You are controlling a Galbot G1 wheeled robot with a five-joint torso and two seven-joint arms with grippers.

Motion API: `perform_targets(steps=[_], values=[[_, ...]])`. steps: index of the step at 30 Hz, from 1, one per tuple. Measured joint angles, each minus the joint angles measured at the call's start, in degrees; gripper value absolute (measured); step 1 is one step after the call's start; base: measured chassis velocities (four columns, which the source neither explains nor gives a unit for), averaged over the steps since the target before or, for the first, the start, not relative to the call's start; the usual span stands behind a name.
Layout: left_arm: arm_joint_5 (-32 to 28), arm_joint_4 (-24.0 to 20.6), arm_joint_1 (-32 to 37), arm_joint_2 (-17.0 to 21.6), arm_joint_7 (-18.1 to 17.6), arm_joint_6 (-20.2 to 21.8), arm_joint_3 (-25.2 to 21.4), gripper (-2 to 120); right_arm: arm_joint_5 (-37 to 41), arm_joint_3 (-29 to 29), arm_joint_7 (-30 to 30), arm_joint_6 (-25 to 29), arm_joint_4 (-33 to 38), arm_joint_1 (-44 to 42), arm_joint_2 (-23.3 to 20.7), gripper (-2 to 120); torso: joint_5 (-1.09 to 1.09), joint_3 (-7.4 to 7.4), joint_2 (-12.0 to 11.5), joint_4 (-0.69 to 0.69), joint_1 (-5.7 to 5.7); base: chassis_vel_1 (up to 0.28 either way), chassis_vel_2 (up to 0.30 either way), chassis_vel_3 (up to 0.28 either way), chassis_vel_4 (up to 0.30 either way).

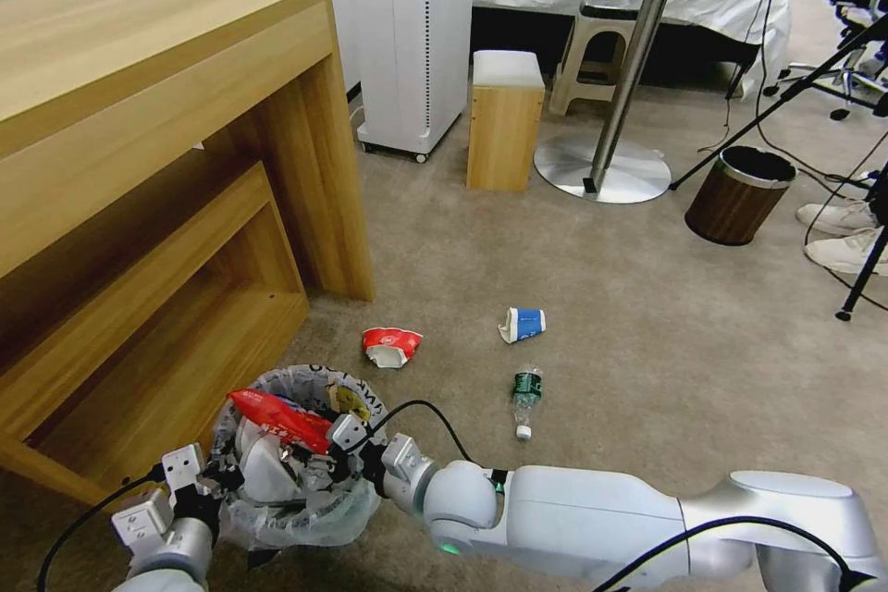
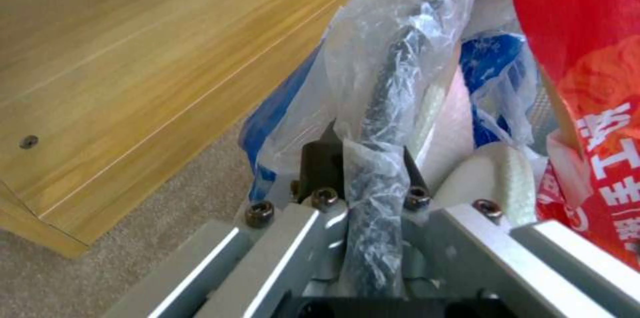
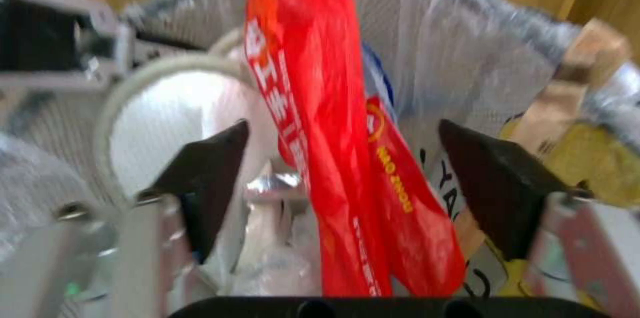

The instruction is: Pick up the trash bin and place the garbage on the floor into it.

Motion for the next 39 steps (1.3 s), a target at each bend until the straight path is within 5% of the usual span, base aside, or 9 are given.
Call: perform_targets(steps=[6, 27, 31, 39], values=[[0.4, 0.0, -0.1, -0.3, 0.0, 0.1, 0.1, 1, 2.4, 6.5, 2.6, -1.2, 6.2, -2.4, -1.7, 99, 0.01, 0.0, 0.0, 0.0, 0.0, 0.0, 0.0, 0.0, 0.0], [0.9, -1.3, 1.4, -0.3, 0.2, -0.3, -0.6, 1, 16.1, 42.3, 10.1, -7.1, 19.2, -9.5, -12.3, 100, 0.01, 0.0, 0.0, 0.0, 0.0, 0.0, 0.0, 0.0, 0.0], [0.5, -1.5, 1.7, 0.2, 0.2, -0.3, -0.6, 1, 19.0, 53.4, 11.8, -8.3, 20.5, -14.3, -14.0, 100, 0.01, 0.0, 0.0, 0.0, 0.0, 0.0, 0.0, 0.0, 0.0], [0.0, -1.9, 2.0, 1.1, 0.1, -0.3, -0.6, 1, 19.7, 65.7, 12.8, -8.8, 20.7, -23.3, -15.8, 100, 0.01, 0.0, 0.0, -0.01, 0.0, 0.0, 0.0, 0.0, 0.0]])
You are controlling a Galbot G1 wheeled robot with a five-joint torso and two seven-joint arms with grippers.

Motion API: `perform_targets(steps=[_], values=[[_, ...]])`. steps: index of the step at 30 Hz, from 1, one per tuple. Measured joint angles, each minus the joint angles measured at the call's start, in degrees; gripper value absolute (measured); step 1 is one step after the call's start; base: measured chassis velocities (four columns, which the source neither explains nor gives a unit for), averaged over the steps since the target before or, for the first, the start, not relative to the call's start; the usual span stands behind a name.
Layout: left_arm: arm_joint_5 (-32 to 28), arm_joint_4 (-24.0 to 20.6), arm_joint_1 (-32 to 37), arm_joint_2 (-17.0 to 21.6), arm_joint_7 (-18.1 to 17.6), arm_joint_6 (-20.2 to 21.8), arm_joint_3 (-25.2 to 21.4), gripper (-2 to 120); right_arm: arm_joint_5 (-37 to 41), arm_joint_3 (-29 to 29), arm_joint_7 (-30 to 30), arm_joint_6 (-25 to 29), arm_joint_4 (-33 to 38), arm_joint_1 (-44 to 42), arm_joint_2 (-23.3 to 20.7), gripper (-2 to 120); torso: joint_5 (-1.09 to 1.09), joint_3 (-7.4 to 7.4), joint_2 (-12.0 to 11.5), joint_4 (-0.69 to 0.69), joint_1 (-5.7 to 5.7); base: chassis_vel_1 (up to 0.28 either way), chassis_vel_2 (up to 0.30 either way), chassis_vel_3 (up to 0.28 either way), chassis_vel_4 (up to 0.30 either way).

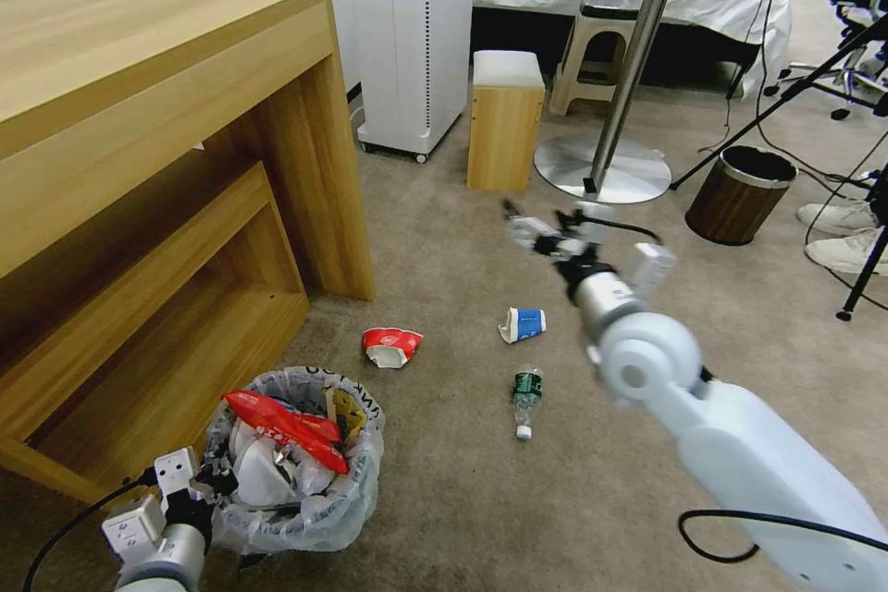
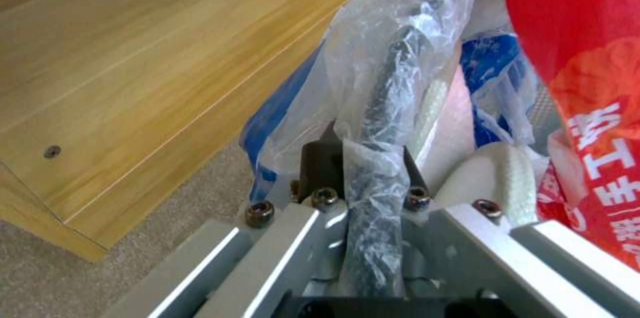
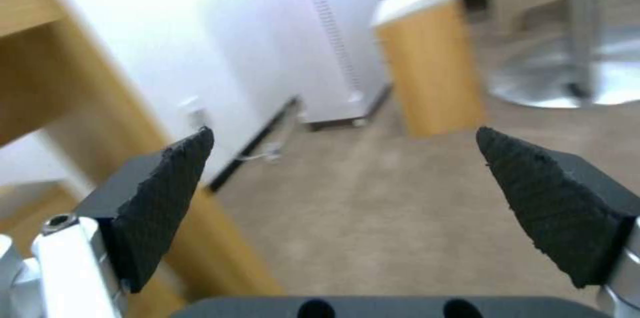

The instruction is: Pick up the trash bin and place the garbage on the floor into it.

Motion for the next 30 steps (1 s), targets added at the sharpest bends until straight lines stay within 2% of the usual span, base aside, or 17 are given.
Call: perform_targets(steps=[2, 6, 12, 17, 23, 30], values=[[-0.2, 0.0, 0.0, 0.5, 0.0, 0.0, 0.0, 1, -1.1, 3.6, 1.7, -1.3, -0.6, -3.5, -0.7, 100, 0.0, 0.0, 0.0, 0.01, 0.0, 0.0, 0.0, 0.0, 0.0], [-0.8, 0.0, 0.1, 1.2, 0.0, 0.0, 0.1, 1, -4.8, 6.9, 4.4, -3.9, -2.0, -7.6, -1.4, 100, -0.01, 0.0, 0.0, 0.0, 0.0, 0.0, 0.0, 0.0, 0.0], [-1.1, 0.1, 0.1, 1.6, 0.0, 0.0, 0.2, 1, -6.5, 8.2, 6.6, -4.4, -3.5, -9.6, -0.8, 100, 0.0, 0.0, 0.0, 0.0, 0.0, 0.0, 0.0, 0.0, 0.0], [-1.3, 0.2, 0.0, 1.8, 0.0, 0.0, 0.2, 1, -8.0, 9.1, 6.5, -4.0, -3.9, -10.6, -0.4, 100, -0.02, 0.0, 0.0, 0.06, 0.0, 0.0, 0.0, 0.0, 0.0], [-1.7, 0.1, 0.0, 2.3, -0.1, 0.2, 0.1, 1, -10.1, 11.7, 5.8, -2.9, -3.9, -14.7, 0.0, 100, -0.02, 0.0, 0.0, -0.02, 0.0, 0.0, 0.0, 0.0, 0.0], [-1.7, -0.3, 0.8, 2.3, -0.3, 0.7, 0.1, 1, -11.7, 13.9, 4.6, -2.9, -3.2, -18.8, 0.6, 100, -0.01, 0.0, 0.0, 0.01, 0.0, 0.0, 0.0, 0.0, 0.0]])
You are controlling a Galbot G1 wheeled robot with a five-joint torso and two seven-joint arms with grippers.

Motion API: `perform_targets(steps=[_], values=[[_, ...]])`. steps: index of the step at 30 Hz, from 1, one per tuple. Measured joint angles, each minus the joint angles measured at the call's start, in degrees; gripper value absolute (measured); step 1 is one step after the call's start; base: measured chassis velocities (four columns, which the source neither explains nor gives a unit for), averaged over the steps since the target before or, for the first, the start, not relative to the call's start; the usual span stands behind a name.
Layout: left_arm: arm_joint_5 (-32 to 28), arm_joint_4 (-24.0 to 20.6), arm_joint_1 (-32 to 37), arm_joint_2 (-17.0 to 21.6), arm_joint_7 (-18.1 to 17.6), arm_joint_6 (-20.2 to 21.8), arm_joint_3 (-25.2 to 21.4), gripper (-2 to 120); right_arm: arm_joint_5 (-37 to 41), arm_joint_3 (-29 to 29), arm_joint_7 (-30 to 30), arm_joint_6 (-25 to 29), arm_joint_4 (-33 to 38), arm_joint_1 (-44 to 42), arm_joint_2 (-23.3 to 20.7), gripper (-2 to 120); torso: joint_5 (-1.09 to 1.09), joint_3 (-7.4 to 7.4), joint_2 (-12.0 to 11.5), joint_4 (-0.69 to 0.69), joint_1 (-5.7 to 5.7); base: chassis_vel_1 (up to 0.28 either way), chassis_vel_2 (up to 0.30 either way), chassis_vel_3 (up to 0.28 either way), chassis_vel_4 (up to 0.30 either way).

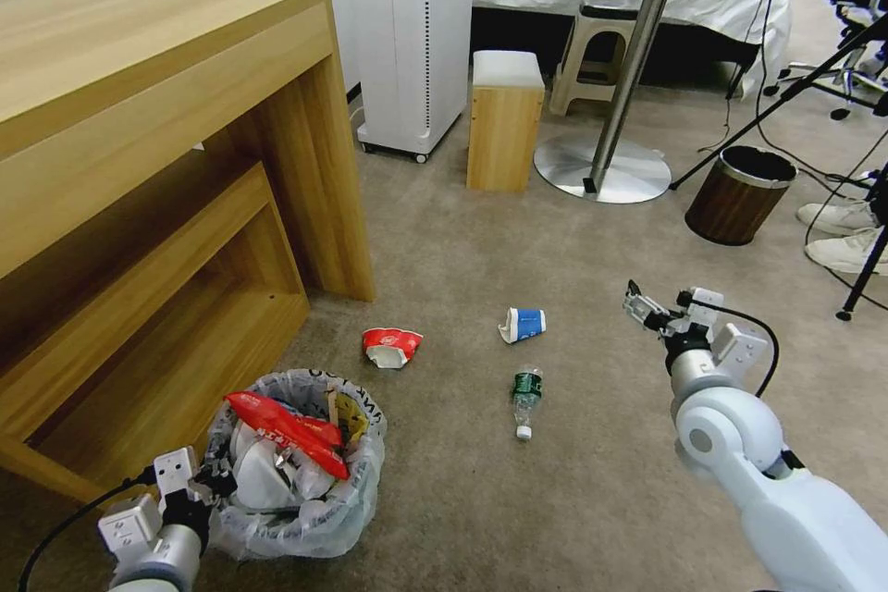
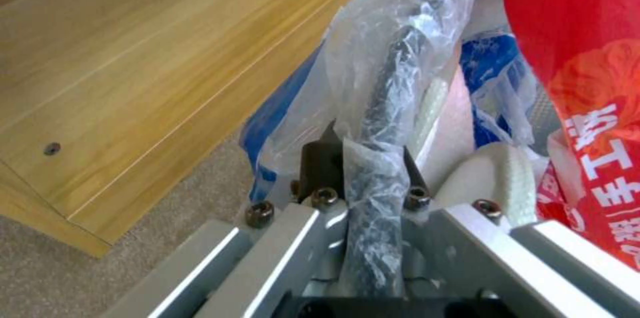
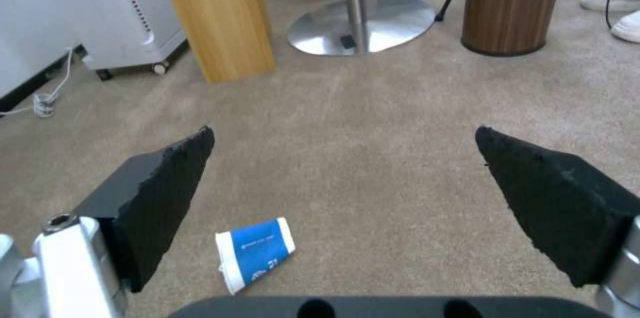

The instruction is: Pick up the trash bin and place the garbage on the floor into it.

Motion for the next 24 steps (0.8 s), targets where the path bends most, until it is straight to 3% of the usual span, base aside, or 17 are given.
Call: perform_targets(steps=[24], values=[[0.2, -0.6, 1.5, -0.1, 0.2, -1.1, -0.4, 1, -1.8, -0.9, -1.6, 0.7, 0.2, -1.4, 0.7, 97, 0.0, 0.01, 0.0, 0.0, 0.0, -0.047, 0.045, 0.048, -0.045]])
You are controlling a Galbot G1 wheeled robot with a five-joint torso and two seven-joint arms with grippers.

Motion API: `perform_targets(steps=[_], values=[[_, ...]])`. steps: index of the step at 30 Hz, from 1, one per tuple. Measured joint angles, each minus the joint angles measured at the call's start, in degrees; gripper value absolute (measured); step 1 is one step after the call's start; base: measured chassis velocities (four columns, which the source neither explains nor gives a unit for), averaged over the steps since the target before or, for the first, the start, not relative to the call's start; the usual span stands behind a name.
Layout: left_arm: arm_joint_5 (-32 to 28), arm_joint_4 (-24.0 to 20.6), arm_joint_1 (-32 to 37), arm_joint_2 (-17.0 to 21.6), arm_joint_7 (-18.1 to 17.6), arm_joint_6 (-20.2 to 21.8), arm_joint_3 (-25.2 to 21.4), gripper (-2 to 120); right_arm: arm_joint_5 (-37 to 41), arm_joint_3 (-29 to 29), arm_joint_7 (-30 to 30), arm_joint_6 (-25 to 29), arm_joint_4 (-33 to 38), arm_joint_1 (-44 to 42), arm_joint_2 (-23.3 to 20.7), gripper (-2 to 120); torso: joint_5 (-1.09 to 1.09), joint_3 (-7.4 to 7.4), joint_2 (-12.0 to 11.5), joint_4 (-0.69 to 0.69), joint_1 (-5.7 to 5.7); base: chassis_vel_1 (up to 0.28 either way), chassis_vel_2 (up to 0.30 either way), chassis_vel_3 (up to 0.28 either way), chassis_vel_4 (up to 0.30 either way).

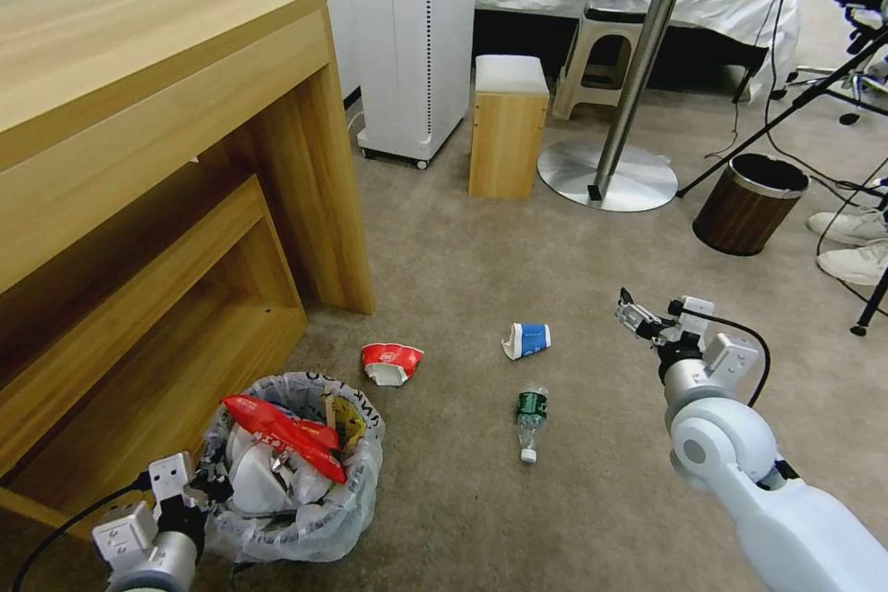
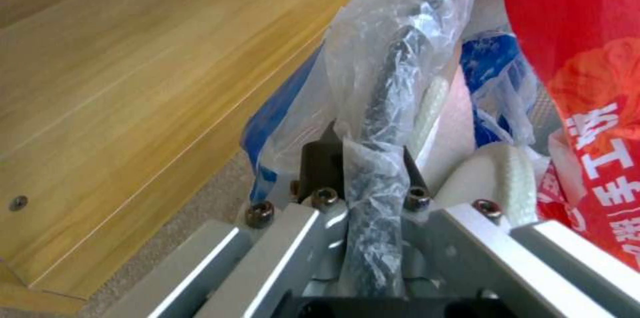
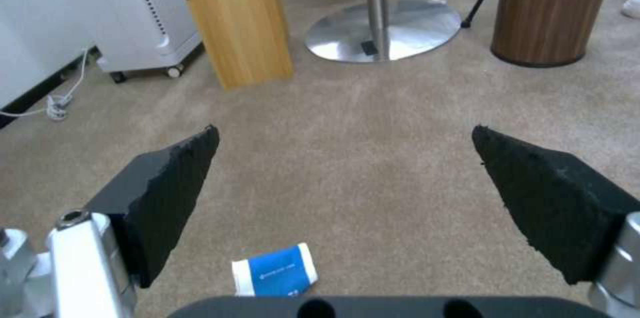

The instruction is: Pick up the trash bin and place the garbage on the floor into it.

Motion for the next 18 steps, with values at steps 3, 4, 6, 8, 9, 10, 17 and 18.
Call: perform_targets(steps=[3, 4, 6, 8, 9, 10, 17, 18], values=[[0.0, 0.0, 0.2, 0.1, 0.0, 0.0, -0.1, 1, 0.0, -0.3, -0.1, 0.1, -0.2, 0.2, 0.0, 99, 0.0, 0.0, 0.0, 0.0, 0.0, 0.0, 0.0, 0.0, 0.0], [0.0, 0.0, 0.2, 0.1, 0.0, 0.0, -0.1, 1, 0.0, -0.3, -0.1, 0.1, -0.2, 0.2, 0.0, 99, 0.0, 0.0, 0.0, 0.0, 0.0, 0.0, 0.0, 0.0, 0.0], [0.0, -0.1, 0.2, 0.1, 0.0, 0.0, -0.1, 1, 0.4, -0.8, -0.1, 0.2, -0.6, 0.7, 0.0, 100, 0.0, 0.0, 0.0, 0.0, 0.0, 0.0, 0.0, 0.0, 0.0], [0.0, -0.2, 0.2, 0.1, 0.0, 0.1, -0.1, 1, 0.5, -1.0, -0.2, 0.2, -0.7, 1.0, 0.0, 100, 0.0, 0.0, 0.0, 0.0, 0.0, 0.0, 0.0, 0.0, 0.0], [0.0, -0.3, 0.2, 0.1, 0.0, 0.2, -0.1, 1, 0.5, -1.1, -0.3, 0.1, -0.7, 1.2, 0.0, 100, 0.0, 0.0, 0.0, 0.0, 0.0, 0.0, 0.0, 0.0, 0.0], [0.0, -0.5, 0.2, 0.2, -0.1, 0.4, -0.1, 1, 0.7, -1.2, -0.3, -0.1, -0.7, 1.3, -0.1, 99, 0.0, 0.0, 0.0, 0.0, 0.0, 0.0, 0.0, 0.0, 0.0], [-0.3, -0.7, 0.1, 0.4, -0.2, 0.8, -0.1, 1, -0.6, -1.5, -1.0, 0.6, -0.7, 1.2, 0.0, 100, 0.0, 0.0, 0.0, 0.0, 0.0, 0.0, 0.0, 0.0, 0.0], [-0.3, -0.7, 0.1, 0.4, -0.2, 0.8, -0.1, 1, -0.8, -1.6, -1.1, 0.7, -0.7, 1.1, 0.0, 100, 0.0, 0.0, 0.0, 0.0, 0.0, 0.0, 0.0, 0.0, 0.0]])
